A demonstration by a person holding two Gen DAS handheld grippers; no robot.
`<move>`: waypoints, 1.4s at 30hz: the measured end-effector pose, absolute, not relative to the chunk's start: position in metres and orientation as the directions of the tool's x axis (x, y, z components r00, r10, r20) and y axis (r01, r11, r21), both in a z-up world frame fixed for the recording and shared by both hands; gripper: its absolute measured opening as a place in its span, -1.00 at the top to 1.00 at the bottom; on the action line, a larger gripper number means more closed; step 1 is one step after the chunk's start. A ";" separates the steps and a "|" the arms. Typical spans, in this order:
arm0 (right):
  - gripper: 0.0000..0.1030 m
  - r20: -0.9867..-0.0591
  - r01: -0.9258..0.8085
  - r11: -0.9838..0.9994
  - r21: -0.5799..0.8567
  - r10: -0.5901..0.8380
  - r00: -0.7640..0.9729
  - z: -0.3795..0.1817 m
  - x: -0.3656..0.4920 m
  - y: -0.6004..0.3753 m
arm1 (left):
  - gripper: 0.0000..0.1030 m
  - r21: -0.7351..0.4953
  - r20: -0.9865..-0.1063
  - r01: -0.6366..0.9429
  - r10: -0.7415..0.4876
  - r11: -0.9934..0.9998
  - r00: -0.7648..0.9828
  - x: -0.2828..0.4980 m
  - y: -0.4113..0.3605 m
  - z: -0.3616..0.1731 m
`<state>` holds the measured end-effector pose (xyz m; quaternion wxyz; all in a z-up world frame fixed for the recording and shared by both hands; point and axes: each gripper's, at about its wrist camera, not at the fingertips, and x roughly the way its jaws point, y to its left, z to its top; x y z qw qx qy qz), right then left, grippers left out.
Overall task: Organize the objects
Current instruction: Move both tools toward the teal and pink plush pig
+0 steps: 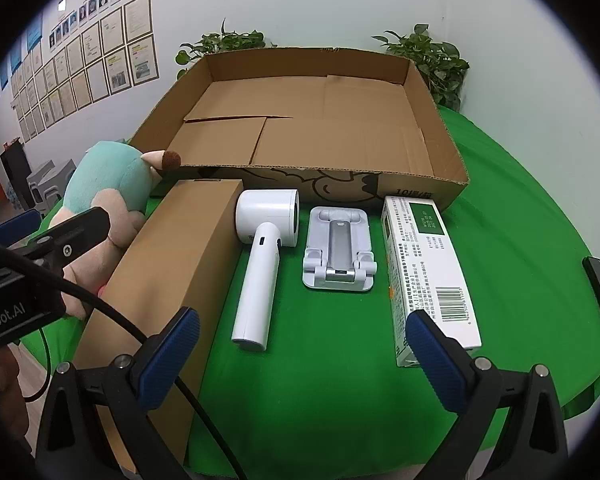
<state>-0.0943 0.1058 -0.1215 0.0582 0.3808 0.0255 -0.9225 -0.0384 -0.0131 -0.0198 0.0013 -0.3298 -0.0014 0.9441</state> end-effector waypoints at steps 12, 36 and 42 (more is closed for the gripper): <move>-0.99 -0.704 0.143 -0.990 -0.010 -0.095 -0.704 -0.118 -0.094 0.103 | -0.99 0.002 -0.615 0.008 -0.008 -1.000 -0.789 -0.033 -0.017 -0.017; -0.99 -0.715 0.133 -0.991 -0.005 -0.090 -0.694 -0.123 -0.098 0.105 | -0.99 -0.004 -0.629 -0.011 0.011 -1.000 -0.777 -0.040 -0.018 -0.021; -0.99 -0.721 0.131 -0.991 -0.006 -0.087 -0.687 -0.127 -0.101 0.105 | -0.99 0.016 -0.615 -0.011 -0.001 -1.000 -0.788 -0.041 -0.019 -0.019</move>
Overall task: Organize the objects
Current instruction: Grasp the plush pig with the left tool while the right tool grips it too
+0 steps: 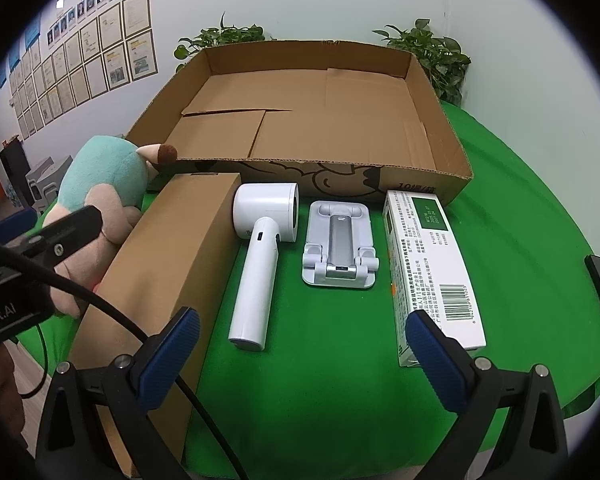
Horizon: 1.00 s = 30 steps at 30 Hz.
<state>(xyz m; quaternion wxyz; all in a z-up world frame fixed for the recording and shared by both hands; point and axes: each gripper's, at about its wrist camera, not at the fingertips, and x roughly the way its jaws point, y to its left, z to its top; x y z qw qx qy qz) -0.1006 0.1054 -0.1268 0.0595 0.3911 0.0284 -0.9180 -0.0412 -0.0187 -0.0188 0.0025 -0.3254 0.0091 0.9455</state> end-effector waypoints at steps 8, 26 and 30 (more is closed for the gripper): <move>-0.99 -0.710 0.172 -0.985 -0.031 -0.099 -0.697 -0.123 -0.101 0.097 | -0.99 -0.041 -0.615 0.007 0.019 -0.999 -0.788 -0.041 -0.055 -0.013; -0.99 -0.562 0.723 -0.672 -0.161 -0.540 -0.627 -0.067 -0.098 0.011 | -0.53 -0.402 -0.681 -0.093 0.365 -0.911 -0.635 -0.046 -0.152 -0.087; -0.99 -0.574 0.783 -0.621 0.010 -0.645 -0.505 -0.067 -0.120 -0.007 | -0.32 -0.411 -0.661 -0.111 0.379 -0.905 -0.648 -0.038 -0.158 -0.092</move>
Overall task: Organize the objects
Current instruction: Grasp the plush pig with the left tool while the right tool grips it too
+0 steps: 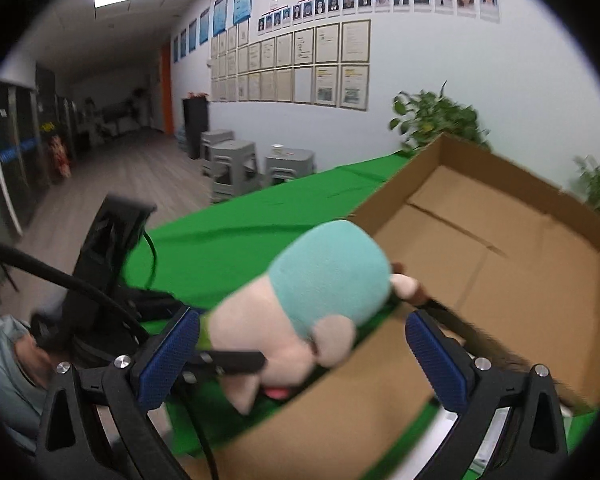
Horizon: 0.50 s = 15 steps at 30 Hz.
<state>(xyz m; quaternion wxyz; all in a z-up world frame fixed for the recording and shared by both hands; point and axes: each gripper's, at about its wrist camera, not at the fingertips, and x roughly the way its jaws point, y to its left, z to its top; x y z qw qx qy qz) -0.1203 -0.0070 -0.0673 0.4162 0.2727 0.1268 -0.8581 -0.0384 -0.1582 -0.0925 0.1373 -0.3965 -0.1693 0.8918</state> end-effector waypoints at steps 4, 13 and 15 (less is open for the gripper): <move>-0.99 -0.596 0.797 -0.592 0.117 -0.684 -0.420 -0.075 -0.140 -0.028 | -0.20 -0.435 -0.649 -0.098 0.387 -0.895 -0.655 -0.034 -0.172 -0.096; -0.99 -0.704 0.752 -0.622 0.219 -0.634 -0.320 -0.093 -0.179 -0.079 | -0.13 -0.474 -0.632 -0.052 0.381 -0.879 -0.675 -0.006 -0.209 -0.097; -0.98 -0.751 0.720 -0.650 0.241 -0.595 -0.285 -0.103 -0.185 -0.089 | -0.12 -0.479 -0.628 -0.046 0.379 -0.876 -0.679 0.000 -0.214 -0.098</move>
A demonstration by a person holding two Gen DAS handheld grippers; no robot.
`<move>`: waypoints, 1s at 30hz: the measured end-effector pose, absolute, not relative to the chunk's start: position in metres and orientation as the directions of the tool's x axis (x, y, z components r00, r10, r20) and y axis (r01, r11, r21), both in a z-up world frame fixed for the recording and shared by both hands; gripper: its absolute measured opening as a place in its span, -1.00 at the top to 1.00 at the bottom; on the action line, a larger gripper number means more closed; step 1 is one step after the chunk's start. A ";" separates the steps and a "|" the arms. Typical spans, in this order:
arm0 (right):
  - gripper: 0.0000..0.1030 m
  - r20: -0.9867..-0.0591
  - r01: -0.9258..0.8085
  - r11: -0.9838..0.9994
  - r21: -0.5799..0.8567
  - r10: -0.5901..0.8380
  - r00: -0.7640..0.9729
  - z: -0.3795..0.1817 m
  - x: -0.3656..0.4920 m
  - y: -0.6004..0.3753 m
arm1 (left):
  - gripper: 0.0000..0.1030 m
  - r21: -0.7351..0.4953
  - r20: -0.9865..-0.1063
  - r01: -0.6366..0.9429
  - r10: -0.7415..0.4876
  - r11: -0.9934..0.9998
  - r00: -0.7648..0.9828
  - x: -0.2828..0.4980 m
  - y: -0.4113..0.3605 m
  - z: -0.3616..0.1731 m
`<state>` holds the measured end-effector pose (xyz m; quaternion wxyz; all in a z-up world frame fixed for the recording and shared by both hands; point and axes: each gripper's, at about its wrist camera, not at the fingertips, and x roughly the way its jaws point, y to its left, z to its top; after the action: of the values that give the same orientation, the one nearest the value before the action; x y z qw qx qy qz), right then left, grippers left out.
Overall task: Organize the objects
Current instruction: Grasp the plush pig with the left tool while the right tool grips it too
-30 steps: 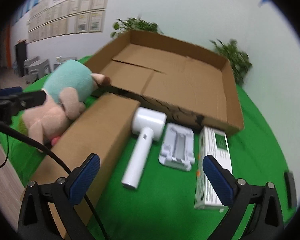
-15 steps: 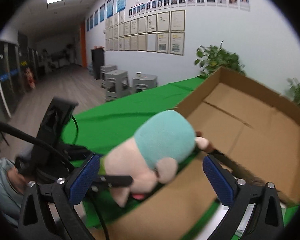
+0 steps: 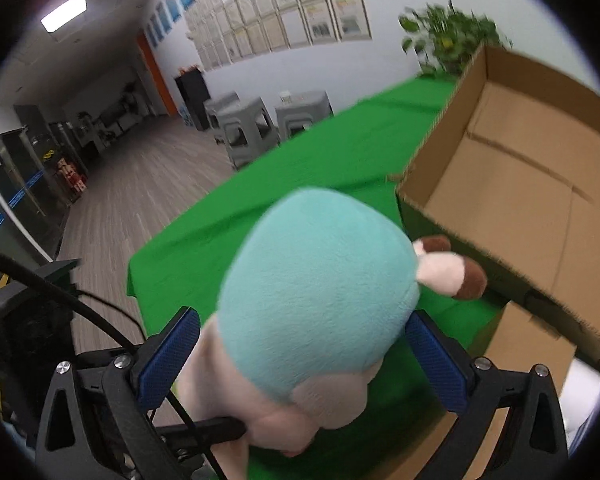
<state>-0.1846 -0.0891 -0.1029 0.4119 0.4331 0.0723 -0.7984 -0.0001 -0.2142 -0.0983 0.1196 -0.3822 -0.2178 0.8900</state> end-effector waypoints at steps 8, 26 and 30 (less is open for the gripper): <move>-0.98 -0.796 0.646 -0.694 0.319 -0.566 -0.215 -0.120 -0.183 -0.106 | -0.05 -0.465 -0.629 -0.035 0.358 -0.885 -0.690 0.011 -0.221 -0.098; -0.43 -0.641 0.596 -0.713 0.369 -0.660 -0.392 -0.068 -0.181 -0.038 | 0.05 -0.225 -0.551 -0.206 0.298 -0.952 -0.779 -0.015 -0.151 -0.002; -0.42 -0.549 0.600 -0.751 0.276 -0.636 -0.543 -0.004 -0.189 -0.014 | 0.05 -0.189 -0.455 -0.290 0.345 -0.938 -0.821 -0.049 -0.127 0.047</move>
<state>-0.1886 -0.0136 -0.0037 0.3521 0.3236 -0.0274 -0.8778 -0.0493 -0.1274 0.0466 0.1668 -0.2486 -0.0555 0.9525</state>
